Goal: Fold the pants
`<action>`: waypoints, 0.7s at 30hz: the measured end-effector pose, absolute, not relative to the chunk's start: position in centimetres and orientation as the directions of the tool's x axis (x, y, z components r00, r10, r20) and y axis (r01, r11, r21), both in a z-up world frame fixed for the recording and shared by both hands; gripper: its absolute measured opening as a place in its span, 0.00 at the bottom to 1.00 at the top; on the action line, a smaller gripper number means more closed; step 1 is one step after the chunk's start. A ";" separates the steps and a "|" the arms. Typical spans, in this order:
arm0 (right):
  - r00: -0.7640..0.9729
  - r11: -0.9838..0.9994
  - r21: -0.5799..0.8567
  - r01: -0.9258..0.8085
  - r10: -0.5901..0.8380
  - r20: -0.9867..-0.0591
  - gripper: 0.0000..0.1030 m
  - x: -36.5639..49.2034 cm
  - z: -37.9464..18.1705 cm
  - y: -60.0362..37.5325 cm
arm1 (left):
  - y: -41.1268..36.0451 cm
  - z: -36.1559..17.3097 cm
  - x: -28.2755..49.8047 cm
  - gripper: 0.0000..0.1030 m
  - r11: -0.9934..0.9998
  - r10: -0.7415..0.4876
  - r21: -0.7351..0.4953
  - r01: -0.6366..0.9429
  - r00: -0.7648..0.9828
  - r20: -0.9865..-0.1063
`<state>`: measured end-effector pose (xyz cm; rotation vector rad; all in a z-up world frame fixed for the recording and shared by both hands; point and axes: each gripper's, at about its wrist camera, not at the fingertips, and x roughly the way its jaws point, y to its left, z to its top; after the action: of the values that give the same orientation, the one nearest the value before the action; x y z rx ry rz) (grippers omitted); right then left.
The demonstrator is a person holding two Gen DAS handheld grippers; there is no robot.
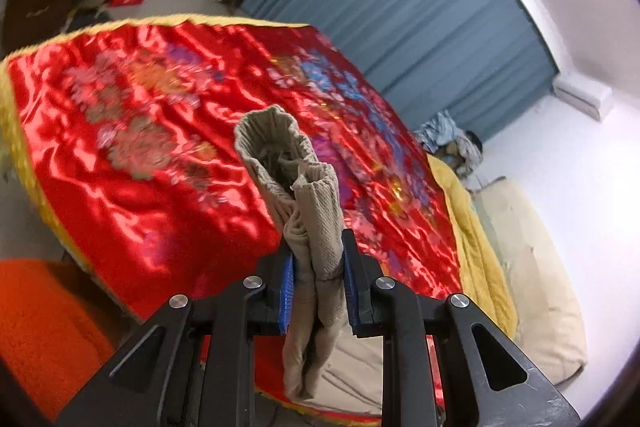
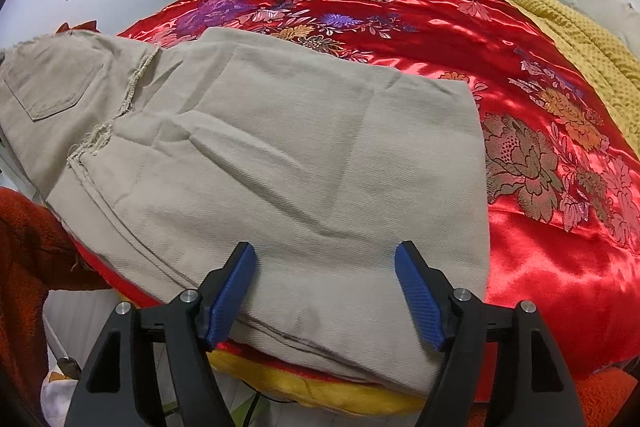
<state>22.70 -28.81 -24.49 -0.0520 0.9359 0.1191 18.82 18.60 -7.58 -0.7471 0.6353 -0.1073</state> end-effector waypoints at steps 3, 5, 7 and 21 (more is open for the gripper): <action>0.586 0.992 0.011 -0.128 0.085 -0.806 0.73 22.7 -24.4 -28.8 | 17.0 -6.4 18.9 0.19 0.763 -0.323 -0.641 -0.082 0.811 -0.488; 0.587 0.992 0.017 -0.128 0.089 -0.804 0.73 22.6 -24.3 -28.8 | 15.7 -5.5 19.0 0.19 0.783 -0.333 -0.620 -0.048 0.810 -0.483; 0.594 0.991 0.029 -0.127 0.100 -0.798 0.73 22.5 -23.8 -28.9 | 14.2 -4.6 19.1 0.19 0.805 -0.339 -0.593 -0.016 0.808 -0.482; 0.844 0.965 0.226 0.133 0.009 -0.536 0.74 18.0 -17.1 -37.0 | -12.6 -7.8 21.6 0.20 0.844 -0.529 -0.300 0.446 0.595 -0.605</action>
<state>18.02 -37.04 -17.11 0.2601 0.5637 -0.0661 21.58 -12.59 -7.83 -0.1211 0.7422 -0.5679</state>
